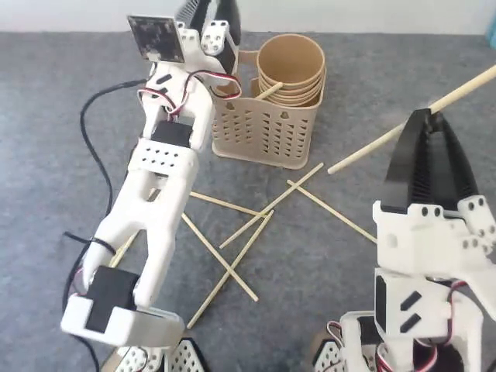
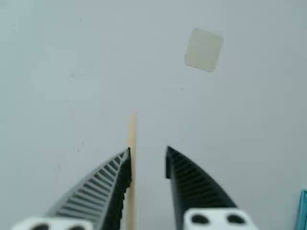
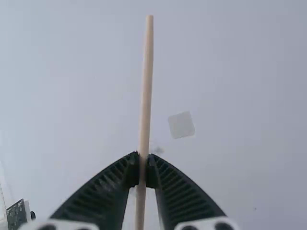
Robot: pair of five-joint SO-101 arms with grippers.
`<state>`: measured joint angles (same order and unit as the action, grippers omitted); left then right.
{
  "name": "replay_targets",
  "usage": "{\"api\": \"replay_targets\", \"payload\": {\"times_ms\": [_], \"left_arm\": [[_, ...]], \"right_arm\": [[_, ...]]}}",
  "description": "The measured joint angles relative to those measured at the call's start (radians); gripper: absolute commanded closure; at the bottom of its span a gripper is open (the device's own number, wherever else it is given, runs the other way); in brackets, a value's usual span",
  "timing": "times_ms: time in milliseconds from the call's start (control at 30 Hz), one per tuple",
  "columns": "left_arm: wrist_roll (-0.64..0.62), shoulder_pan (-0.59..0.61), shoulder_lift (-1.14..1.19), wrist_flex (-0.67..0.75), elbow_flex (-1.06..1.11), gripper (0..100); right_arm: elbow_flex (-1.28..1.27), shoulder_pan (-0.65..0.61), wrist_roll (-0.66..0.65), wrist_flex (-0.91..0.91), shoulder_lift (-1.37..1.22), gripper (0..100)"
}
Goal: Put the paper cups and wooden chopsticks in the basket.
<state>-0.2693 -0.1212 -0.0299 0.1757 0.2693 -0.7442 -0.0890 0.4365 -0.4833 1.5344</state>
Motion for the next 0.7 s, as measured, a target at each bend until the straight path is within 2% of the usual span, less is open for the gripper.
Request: {"api": "replay_targets", "payload": {"times_ms": [200, 333, 567, 700], "left_arm": [[0.0, 0.023, -0.115, -0.218, 0.0, 78], [0.0, 0.091, -0.27, -0.374, 0.0, 78], [0.0, 0.279, -0.539, -0.746, 0.0, 78], [0.0, 0.408, -0.651, -0.887, -0.002, 78]], "right_arm": [[-0.002, 0.0, 0.003, 0.014, 0.0, 99.1], [-0.037, 0.0, 0.003, 0.112, -0.009, 99.1], [-0.038, -0.015, 0.003, 0.33, -0.163, 99.1], [-0.038, -0.074, -0.011, 0.471, -0.285, 99.1]]}}
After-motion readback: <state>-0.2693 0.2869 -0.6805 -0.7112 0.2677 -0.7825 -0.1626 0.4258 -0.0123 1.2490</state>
